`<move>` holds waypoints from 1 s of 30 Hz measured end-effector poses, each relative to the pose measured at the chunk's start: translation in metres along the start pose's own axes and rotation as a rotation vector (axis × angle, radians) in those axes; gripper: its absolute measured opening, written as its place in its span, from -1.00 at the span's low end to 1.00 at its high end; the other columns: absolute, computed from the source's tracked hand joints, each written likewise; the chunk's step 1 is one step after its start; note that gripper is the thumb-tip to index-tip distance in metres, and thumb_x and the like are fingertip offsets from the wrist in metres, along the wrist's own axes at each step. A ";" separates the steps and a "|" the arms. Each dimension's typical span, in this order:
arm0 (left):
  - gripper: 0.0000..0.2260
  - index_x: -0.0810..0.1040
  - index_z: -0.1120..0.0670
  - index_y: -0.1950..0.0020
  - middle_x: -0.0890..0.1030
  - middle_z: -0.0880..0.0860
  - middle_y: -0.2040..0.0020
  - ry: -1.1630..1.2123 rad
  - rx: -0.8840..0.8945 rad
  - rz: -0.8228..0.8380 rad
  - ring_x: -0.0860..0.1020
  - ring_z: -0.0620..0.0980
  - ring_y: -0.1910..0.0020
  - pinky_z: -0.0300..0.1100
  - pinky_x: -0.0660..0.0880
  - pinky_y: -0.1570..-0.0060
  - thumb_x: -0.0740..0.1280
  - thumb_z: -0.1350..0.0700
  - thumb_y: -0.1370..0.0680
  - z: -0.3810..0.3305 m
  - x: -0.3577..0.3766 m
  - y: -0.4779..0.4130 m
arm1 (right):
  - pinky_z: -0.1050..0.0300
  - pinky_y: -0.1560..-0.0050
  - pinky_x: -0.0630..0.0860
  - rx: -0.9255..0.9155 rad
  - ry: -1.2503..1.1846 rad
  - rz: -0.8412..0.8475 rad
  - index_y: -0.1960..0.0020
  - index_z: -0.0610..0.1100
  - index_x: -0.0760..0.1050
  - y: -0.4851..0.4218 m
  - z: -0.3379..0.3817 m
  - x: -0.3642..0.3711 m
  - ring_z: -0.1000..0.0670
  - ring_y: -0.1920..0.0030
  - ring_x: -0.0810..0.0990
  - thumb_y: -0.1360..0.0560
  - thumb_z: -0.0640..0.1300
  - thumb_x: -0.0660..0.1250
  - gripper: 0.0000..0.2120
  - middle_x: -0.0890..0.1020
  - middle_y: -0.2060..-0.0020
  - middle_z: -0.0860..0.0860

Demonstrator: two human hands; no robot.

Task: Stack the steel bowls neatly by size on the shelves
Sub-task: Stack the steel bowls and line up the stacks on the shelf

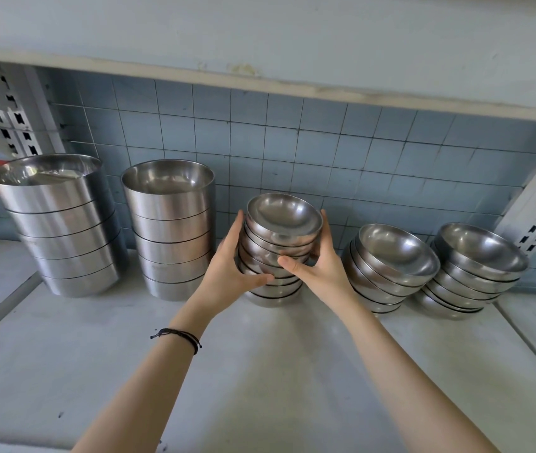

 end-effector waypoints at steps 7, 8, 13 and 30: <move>-0.05 -0.02 -0.21 -0.56 0.13 -0.56 -0.35 0.058 -0.019 -0.056 0.11 -0.44 -0.44 -0.35 0.13 -0.41 0.51 -0.13 -0.34 -0.003 -0.003 0.003 | 0.34 -0.36 0.31 -0.009 -0.025 0.025 -0.60 0.10 -0.19 -0.001 0.003 0.002 0.44 -0.32 0.33 -0.24 0.17 0.53 0.19 0.34 -0.32 0.41; -0.06 -0.01 -0.18 -0.56 0.13 -0.54 -0.36 0.056 -0.020 -0.056 0.11 -0.45 -0.44 -0.36 0.12 -0.41 0.48 -0.18 -0.34 -0.005 -0.003 0.004 | 0.30 -0.40 0.31 -0.013 -0.031 0.029 -0.60 0.09 -0.19 -0.001 0.004 0.002 0.39 -0.36 0.32 -0.26 0.16 0.53 0.18 0.34 -0.36 0.37; -0.11 0.05 -0.03 -0.58 0.18 -0.35 -0.45 0.068 -0.044 -0.099 0.15 -0.33 -0.46 -0.24 0.13 -0.46 0.42 -0.19 -0.37 -0.007 -0.004 0.004 | 0.23 -0.46 0.27 -0.041 -0.050 0.030 -0.56 0.09 0.03 0.002 0.008 -0.001 0.24 -0.45 0.32 -0.48 0.08 0.44 -0.19 0.37 -0.45 0.17; -0.41 0.33 -0.07 -0.46 0.49 -0.15 -0.32 -0.152 -0.001 -0.116 0.38 -0.21 -0.34 -0.14 0.34 -0.38 0.26 -0.31 -0.50 -0.009 -0.003 0.007 | 0.43 -0.24 0.38 -0.056 -0.016 0.014 -0.44 0.08 0.27 -0.001 0.015 -0.003 0.35 -0.27 0.46 -0.45 0.04 0.45 -0.37 0.52 -0.24 0.32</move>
Point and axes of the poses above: each hand's wrist, its own y-axis away from the middle knuckle, its own x-axis out of the palm, z = x × y, the point moved 7 cm from there along -y, towards the middle knuckle
